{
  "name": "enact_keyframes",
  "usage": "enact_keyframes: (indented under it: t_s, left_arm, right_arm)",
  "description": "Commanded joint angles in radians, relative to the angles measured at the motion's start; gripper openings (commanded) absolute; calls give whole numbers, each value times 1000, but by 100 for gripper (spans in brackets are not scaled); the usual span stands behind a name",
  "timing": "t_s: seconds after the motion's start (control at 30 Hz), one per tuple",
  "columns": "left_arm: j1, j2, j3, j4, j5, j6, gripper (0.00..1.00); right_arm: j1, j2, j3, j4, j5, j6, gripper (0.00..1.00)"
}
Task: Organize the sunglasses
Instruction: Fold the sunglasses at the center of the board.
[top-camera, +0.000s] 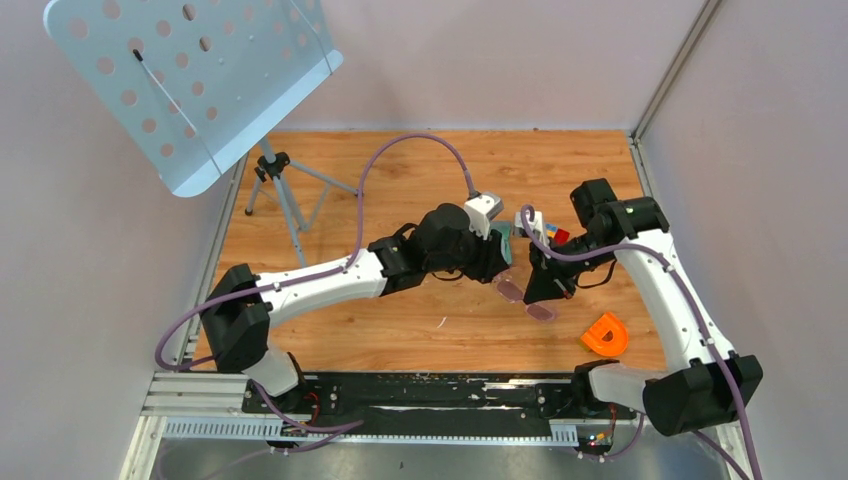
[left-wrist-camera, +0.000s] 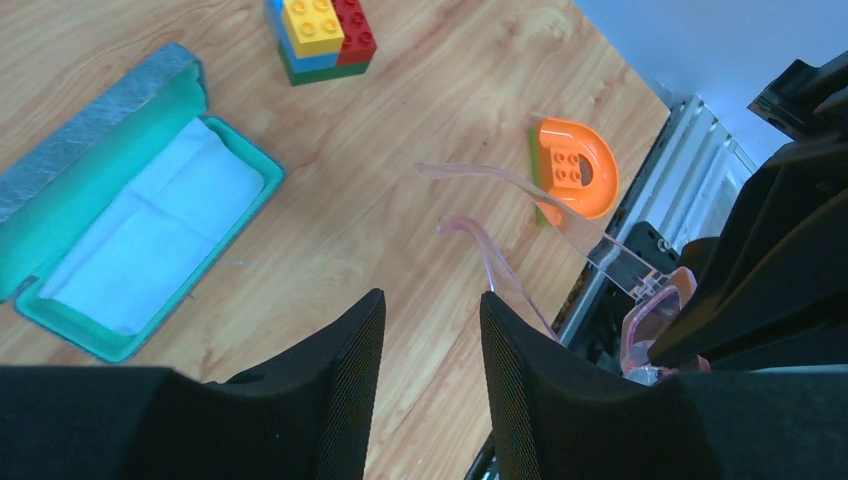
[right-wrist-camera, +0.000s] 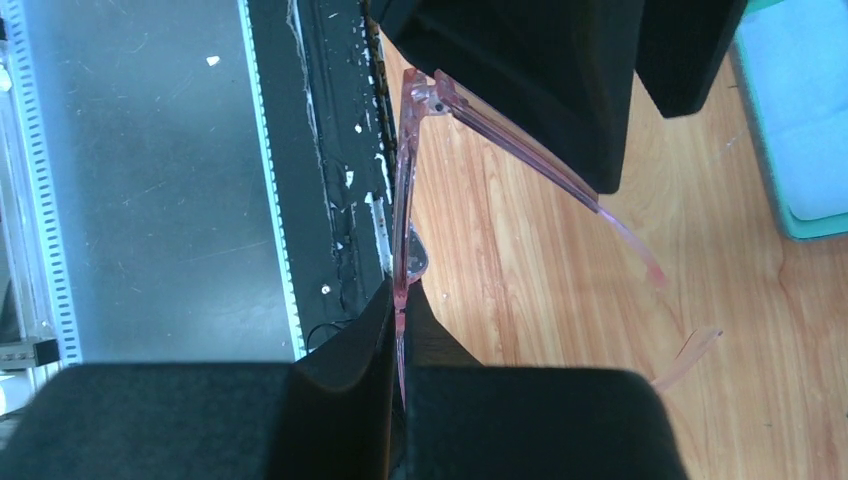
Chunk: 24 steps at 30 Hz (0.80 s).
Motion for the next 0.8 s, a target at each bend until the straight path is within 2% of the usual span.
enact_keyframes:
  t_s: [0.0,0.3,0.47,0.7,0.77]
  left_arm:
    - [-35,30,31,63,56,-8,44]
    - [-55,53,18,156,150,-11,44]
    - [-56,48,-8,239,237,-52,42]
    - [-55,27,-15,258,293,-105,39]
    - [-50,20,-37,307,312,-143,39]
  right_arm:
    - [16,8,2,-10,-76,-26,0]
    - [16,28,18,27,-149,16,0]
    - [15,27,27,56,-175,35,0]
    - [14,27,47,60,-164,41,0]
    - [12,21,62,57,-164,40,0]
